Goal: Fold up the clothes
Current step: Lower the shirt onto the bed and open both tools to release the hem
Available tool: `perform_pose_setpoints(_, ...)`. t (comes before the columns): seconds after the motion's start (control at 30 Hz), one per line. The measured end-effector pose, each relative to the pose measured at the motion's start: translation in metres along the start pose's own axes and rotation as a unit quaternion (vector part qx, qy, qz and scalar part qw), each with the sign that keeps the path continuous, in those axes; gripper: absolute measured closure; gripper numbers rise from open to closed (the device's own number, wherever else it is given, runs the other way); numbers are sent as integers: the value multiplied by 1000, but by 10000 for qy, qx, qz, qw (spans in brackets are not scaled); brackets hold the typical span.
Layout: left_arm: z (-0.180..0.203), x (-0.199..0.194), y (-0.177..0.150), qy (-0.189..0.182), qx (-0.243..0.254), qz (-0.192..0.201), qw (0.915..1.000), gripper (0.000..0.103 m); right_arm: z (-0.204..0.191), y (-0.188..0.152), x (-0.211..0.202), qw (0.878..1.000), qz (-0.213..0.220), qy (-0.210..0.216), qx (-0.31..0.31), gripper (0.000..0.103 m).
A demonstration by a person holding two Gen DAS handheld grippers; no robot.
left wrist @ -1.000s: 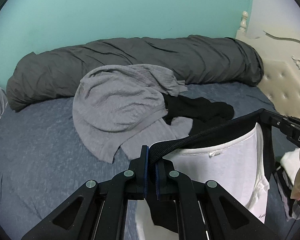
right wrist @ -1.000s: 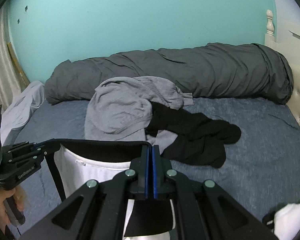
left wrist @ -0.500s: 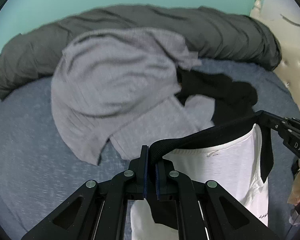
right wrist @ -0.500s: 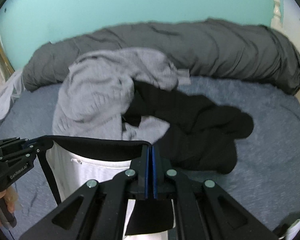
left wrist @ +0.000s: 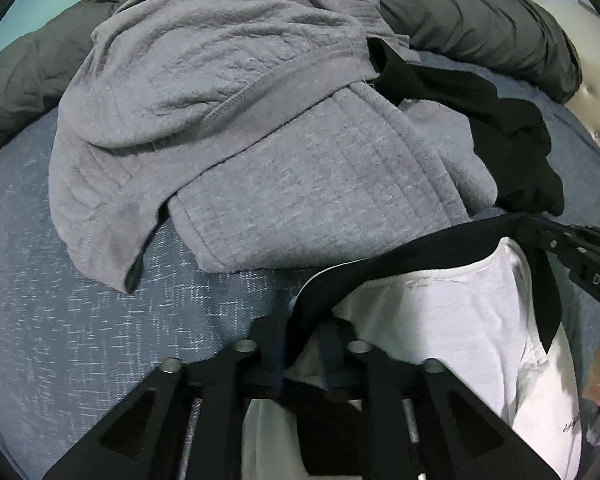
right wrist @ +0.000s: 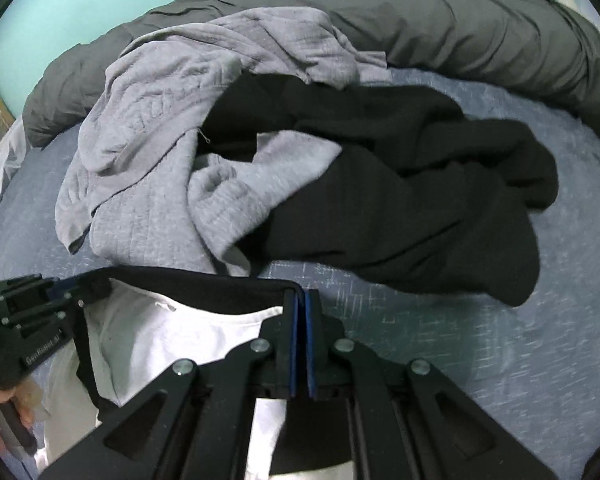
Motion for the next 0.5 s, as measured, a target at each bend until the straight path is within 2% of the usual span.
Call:
perform_pose_setpoints(0.03,0,-1,0,-87,-55,24,9999,45,0,1,0,10000,24,17,-13,98)
perform_pose_setpoints(0.07,-2,-4,0,-154,-105,58,9998,31,0,2,-1,10000,74,48,-35,98)
perform_pose_setpoints(0.17,-9,-17,-4,-328,-245,172,9990,26,3,5,-8,9995,169,252,64,93)
perform_pose_setpoints(0.23,-13,-25,-6,-443,-339,249,9981,18,7,6,-16,9987,299,387,170,81)
perform_pose_setpoints(0.27,-15,-30,-7,-501,-386,287,9976,18,9,6,-21,9982,354,438,190,73)
perform_pose_setpoints(0.3,-18,-34,-8,-559,-433,325,9970,18,10,6,-26,9981,407,435,160,69)
perform_pose_setpoints(0.4,-27,-49,-15,-693,-544,431,9952,18,15,4,-44,9968,644,446,154,69)
perform_pose_setpoints(0.5,-46,-63,-39,-569,-507,418,9962,18,30,-18,-59,9960,644,530,322,66)
Point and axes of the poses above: each gripper's, at about its wrist camera, not at the fingertips, and x roughly the way its jaws point, z to its right, y to its top, the point moved 8 cm from there along x, roughly the way its jaws point, and after that the axes turned 8 degrees about -z, right-handed, at the moved point
